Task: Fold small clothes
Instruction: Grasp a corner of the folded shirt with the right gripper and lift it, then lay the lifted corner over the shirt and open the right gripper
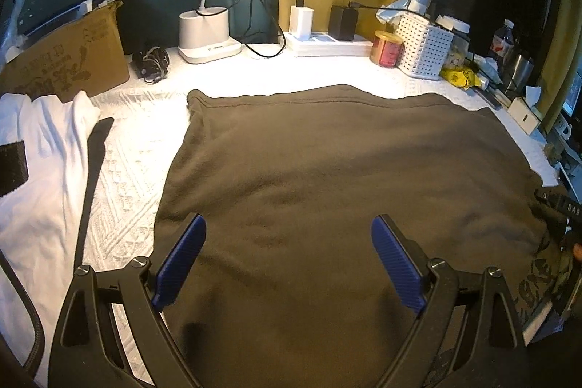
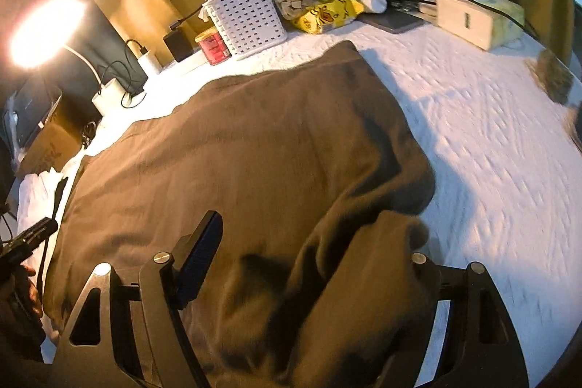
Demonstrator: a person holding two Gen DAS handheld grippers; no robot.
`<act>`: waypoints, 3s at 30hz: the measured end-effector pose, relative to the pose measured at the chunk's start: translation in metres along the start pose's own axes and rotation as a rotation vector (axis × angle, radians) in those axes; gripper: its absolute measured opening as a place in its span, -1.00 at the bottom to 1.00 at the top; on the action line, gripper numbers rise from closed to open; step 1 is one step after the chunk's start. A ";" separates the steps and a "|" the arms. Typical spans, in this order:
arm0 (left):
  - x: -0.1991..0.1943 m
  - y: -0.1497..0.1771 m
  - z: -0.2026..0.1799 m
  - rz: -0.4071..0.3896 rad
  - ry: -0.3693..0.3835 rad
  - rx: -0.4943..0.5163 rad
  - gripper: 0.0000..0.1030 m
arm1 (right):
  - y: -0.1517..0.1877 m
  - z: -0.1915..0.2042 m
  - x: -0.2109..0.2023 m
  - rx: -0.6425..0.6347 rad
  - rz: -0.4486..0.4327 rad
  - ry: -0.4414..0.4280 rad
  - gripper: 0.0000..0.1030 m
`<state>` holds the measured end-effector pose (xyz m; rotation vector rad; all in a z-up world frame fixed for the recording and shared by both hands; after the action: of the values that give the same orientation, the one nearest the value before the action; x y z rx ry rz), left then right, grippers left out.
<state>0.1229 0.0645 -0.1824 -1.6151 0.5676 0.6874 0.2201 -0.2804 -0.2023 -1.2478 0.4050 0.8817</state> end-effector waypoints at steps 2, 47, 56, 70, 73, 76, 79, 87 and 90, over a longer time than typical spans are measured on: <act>0.004 -0.001 -0.002 0.010 -0.003 0.007 0.78 | -0.004 0.002 0.005 -0.018 0.002 0.001 0.54; -0.032 0.011 0.075 -0.110 -0.007 -0.086 0.78 | -0.017 0.223 0.033 -0.490 0.001 -0.314 -0.69; -0.039 0.022 0.095 -0.111 -0.031 -0.127 0.78 | 0.008 0.281 0.052 -0.609 0.067 -0.402 -0.70; -0.051 0.029 0.117 -0.119 -0.069 -0.162 0.78 | 0.061 0.334 0.058 -0.735 0.246 -0.500 -0.69; -0.055 0.029 0.120 -0.122 -0.080 -0.162 0.78 | 0.072 0.340 0.058 -0.727 0.300 -0.539 -0.35; -0.060 0.028 0.122 -0.124 -0.093 -0.156 0.78 | 0.086 0.349 0.048 -0.746 0.331 -0.585 0.32; -0.063 0.026 0.123 -0.131 -0.102 -0.147 0.78 | 0.098 0.359 0.029 -0.811 0.335 -0.635 0.37; -0.068 0.016 0.118 -0.133 -0.111 -0.113 0.78 | 0.108 0.356 -0.022 -0.888 0.277 -0.726 0.37; -0.064 0.009 0.111 -0.132 -0.098 -0.098 0.78 | 0.095 0.337 -0.027 -0.847 0.240 -0.702 0.37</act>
<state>0.0580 0.1721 -0.1538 -1.6832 0.3573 0.7002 0.0679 0.0297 -0.1420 -1.5392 -0.4468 1.7195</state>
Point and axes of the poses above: each gripper's, at about its wrist camera, not at the fingertips, and x roughly the way its jaws point, z to its left, y to its underside, the point moved 2 cm from there along x, roughly the way its jaws point, and after that the axes turned 3 degrees about -z, right-handed, at the moved point
